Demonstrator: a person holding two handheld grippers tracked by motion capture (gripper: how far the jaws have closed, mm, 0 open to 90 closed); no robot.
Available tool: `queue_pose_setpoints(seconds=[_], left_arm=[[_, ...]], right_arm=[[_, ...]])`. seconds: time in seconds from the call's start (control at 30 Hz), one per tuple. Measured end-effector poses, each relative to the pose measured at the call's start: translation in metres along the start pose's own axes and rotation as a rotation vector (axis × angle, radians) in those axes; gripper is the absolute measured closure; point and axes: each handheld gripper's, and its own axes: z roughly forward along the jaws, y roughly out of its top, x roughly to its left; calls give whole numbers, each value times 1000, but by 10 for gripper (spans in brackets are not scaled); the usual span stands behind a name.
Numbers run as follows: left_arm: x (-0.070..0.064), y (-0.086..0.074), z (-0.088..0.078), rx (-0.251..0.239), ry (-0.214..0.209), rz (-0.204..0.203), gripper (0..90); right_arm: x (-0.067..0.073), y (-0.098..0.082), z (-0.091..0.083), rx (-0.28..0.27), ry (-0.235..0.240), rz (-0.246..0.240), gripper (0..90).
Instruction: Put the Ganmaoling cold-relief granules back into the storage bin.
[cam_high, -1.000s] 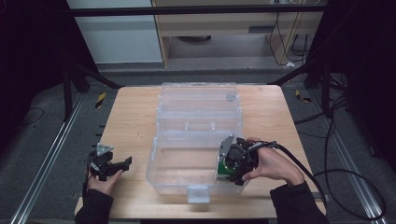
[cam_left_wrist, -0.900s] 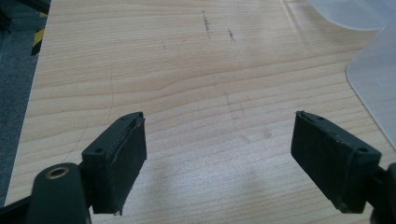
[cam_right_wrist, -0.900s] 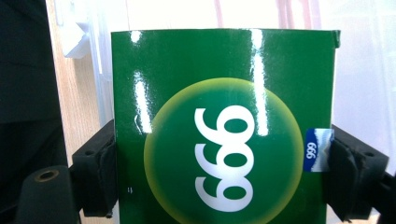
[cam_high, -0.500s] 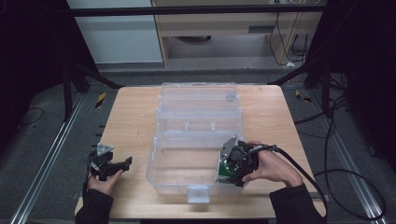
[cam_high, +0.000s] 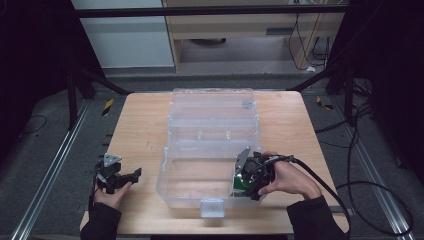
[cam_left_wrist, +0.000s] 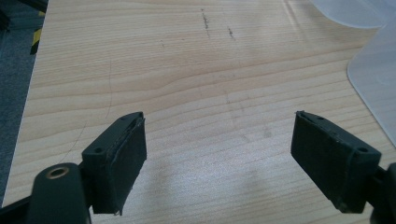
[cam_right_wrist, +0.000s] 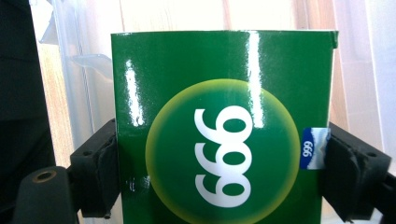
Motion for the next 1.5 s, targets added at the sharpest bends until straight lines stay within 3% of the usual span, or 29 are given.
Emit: queue_pose_setpoints(seconds=[0.33, 0.5, 0.87, 1.07, 1.13, 1.17, 1.33, 1.37, 1.4, 1.5], left_arm=[[0, 0, 0, 0, -1, 0, 175], [0, 0, 0, 1, -1, 0, 175], [0, 0, -1, -2, -2, -3, 179], [-1, 0, -1, -5, -7, 4, 202], [-1, 0, -1, -6, -8, 4, 212], [-1, 0, -1, -5, -10, 4, 212], [-2, 0, -1, -4, -15, 9, 238], [-2, 0, -1, -4, -16, 9, 238], [-2, 0, -1, -4, -17, 9, 247], [-1, 0, -2, -4, -20, 9, 261]], right_arm=[[-1, -1, 0, 13, 0, 10, 140], [-2, -3, -11, -41, -4, 28, 155], [-1, -13, -39, -128, -76, 121, 132], [-2, -23, -55, -189, -156, 166, 93], [-2, -31, -62, -240, -173, 205, 89], [-2, -31, -62, -240, -173, 205, 89], [-3, -59, -70, -322, -267, 333, 71], [-3, -59, -70, -322, -267, 333, 71], [-3, -71, -70, -344, -310, 401, 67], [-5, -86, -69, -376, -353, 497, 59]])
